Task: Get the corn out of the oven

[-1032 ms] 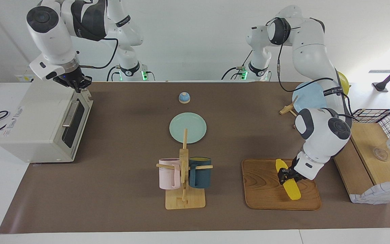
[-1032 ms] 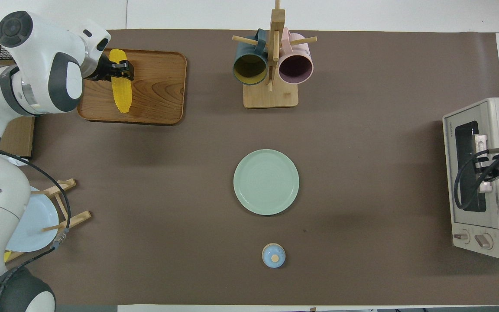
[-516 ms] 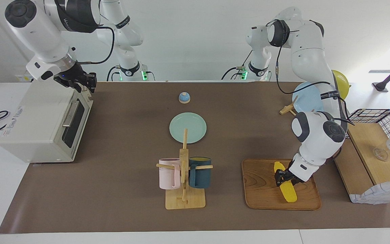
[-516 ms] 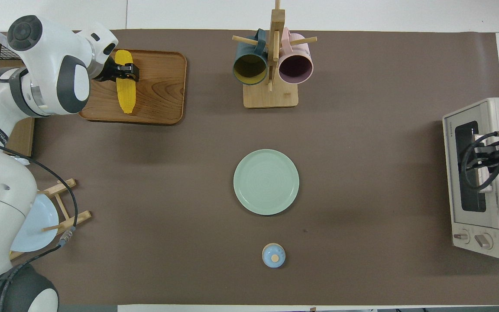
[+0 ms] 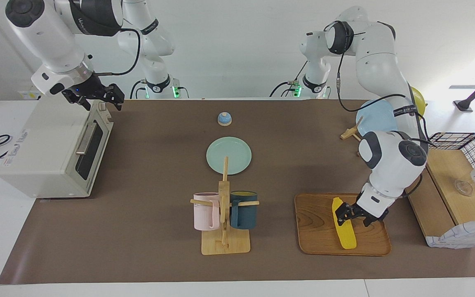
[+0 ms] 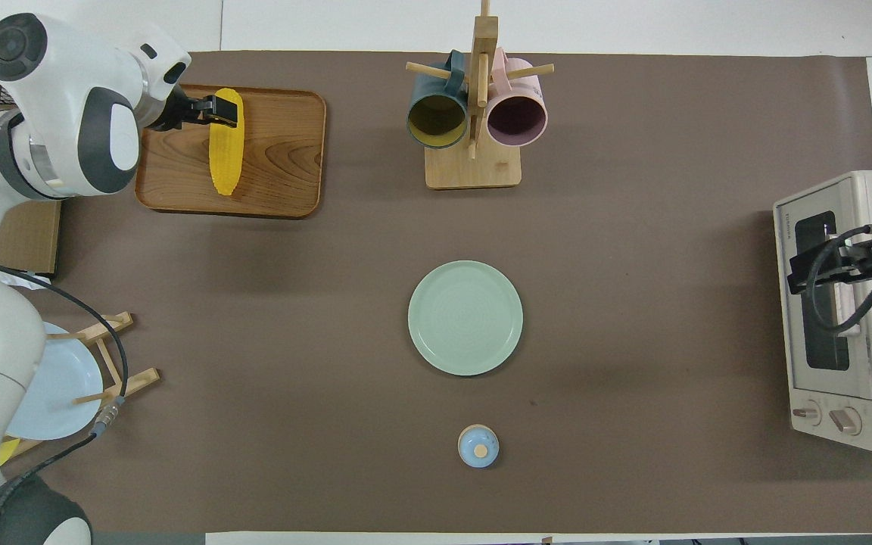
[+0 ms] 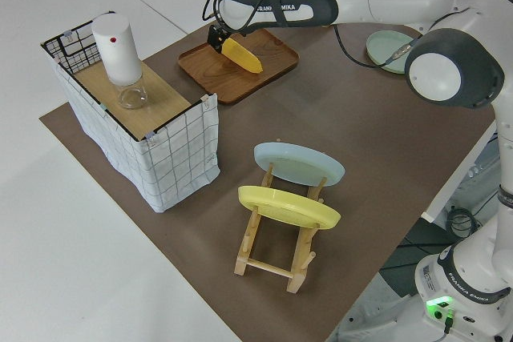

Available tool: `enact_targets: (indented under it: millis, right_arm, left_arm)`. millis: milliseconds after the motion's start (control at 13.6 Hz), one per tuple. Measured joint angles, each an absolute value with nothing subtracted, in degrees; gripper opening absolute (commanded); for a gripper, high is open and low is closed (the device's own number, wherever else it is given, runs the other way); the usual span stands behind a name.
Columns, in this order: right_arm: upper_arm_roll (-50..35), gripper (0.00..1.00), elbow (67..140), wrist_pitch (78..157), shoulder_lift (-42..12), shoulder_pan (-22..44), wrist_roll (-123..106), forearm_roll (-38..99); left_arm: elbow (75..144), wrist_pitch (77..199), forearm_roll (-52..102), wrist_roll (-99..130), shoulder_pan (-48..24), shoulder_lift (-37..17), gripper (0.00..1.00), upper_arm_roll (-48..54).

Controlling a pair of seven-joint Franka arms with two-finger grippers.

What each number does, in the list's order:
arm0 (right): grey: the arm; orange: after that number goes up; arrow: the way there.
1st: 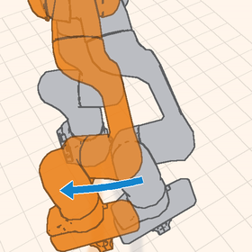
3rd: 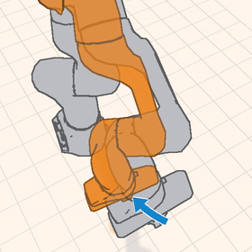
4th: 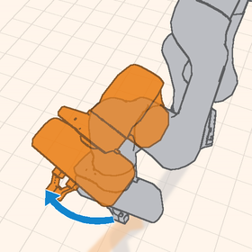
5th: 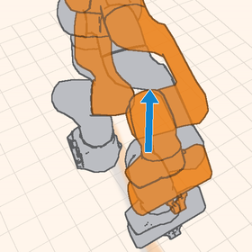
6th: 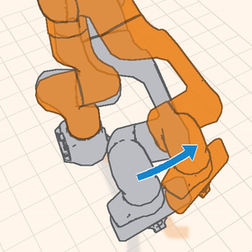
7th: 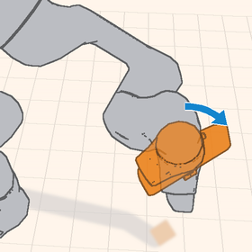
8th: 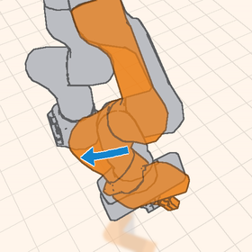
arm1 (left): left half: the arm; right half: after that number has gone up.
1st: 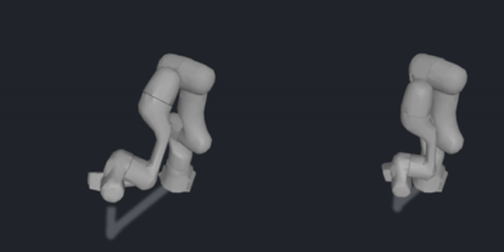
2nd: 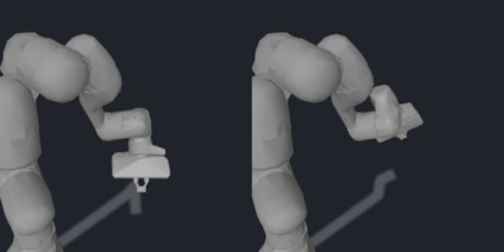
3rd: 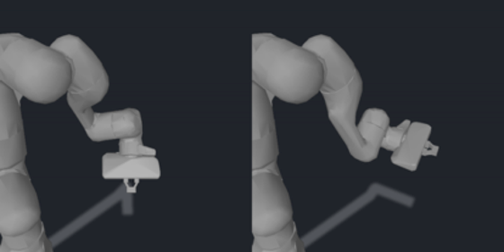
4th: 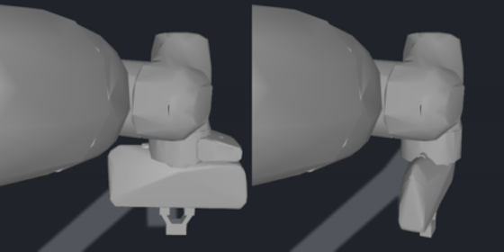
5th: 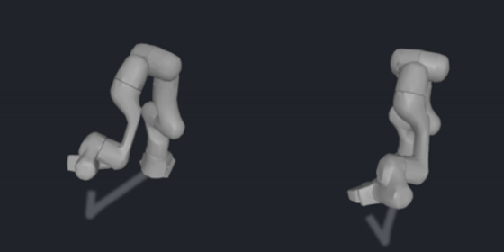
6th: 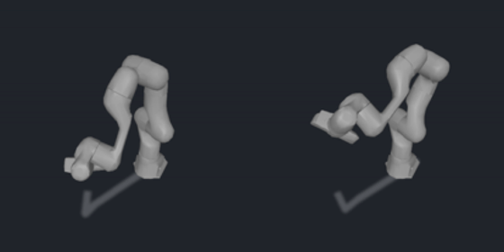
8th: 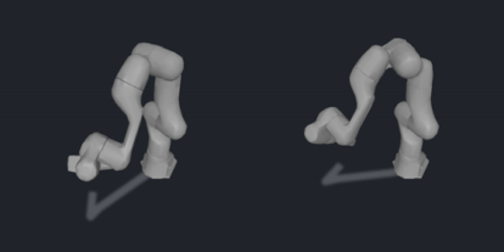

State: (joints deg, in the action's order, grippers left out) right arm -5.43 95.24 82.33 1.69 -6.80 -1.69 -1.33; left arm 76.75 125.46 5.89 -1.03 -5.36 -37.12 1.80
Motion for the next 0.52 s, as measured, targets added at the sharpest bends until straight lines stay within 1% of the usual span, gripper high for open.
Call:
enact_targets:
  millis: [221, 516]
  right_arm:
    - [-2.60, 1.00, 94.31, 82.32, 0.99, -2.51, -1.66, -1.33]
    - [1.42, 1.00, 94.20, 82.23, 0.86, 1.08, -1.66, -1.33]
  left_arm:
    - [76.87, 116.43, 5.89, -1.03, -5.22, -30.90, 1.00, -0.42]
    - [77.61, 104.57, 5.89, 0.71, -4.99, -22.34, 1.00, -1.15]
